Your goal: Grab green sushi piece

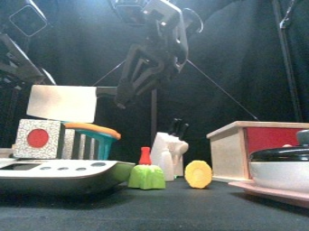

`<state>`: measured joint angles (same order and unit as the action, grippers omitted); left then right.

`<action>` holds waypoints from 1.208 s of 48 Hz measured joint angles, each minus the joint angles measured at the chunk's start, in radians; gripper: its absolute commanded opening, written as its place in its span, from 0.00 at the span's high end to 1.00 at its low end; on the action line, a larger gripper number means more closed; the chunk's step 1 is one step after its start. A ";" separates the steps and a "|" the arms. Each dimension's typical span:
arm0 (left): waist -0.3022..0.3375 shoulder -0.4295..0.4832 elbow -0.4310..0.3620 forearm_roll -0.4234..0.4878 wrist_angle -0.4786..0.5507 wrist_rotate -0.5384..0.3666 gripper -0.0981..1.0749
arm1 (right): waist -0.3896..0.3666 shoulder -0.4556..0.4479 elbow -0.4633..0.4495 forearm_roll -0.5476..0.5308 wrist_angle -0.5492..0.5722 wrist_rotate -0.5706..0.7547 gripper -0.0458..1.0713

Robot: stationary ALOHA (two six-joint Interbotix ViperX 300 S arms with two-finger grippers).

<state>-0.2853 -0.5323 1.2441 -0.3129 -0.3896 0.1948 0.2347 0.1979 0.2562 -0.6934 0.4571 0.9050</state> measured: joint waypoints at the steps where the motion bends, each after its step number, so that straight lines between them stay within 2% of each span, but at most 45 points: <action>1: 0.006 -0.005 0.000 0.000 -0.003 0.000 0.04 | 0.000 0.000 -0.002 0.003 0.002 0.002 0.60; 8: 0.066 -0.054 0.000 0.009 -0.018 0.003 0.04 | 0.002 -0.023 0.000 0.026 0.011 0.002 0.60; 17: 0.189 -0.143 0.000 0.054 -0.020 0.003 0.04 | -0.002 -0.078 0.002 0.075 0.069 0.003 0.60; 25: 0.287 -0.201 0.000 0.112 -0.014 0.003 0.04 | -0.017 -0.112 -0.005 0.146 0.155 0.002 0.60; 30: 0.339 -0.241 -0.017 0.155 0.026 0.003 0.04 | -0.043 -0.123 -0.035 0.184 0.225 0.003 0.60; 39: 0.379 -0.264 -0.018 0.173 0.066 0.002 0.04 | -0.095 -0.127 -0.153 0.239 0.383 0.003 0.60; 58: 0.380 -0.285 -0.012 0.173 0.071 -0.002 0.04 | -0.146 -0.084 -0.489 0.288 0.821 -0.014 0.60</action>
<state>0.0951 -0.8176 1.2318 -0.1396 -0.3191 0.1933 0.0890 0.1135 -0.2332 -0.4050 1.2778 0.8912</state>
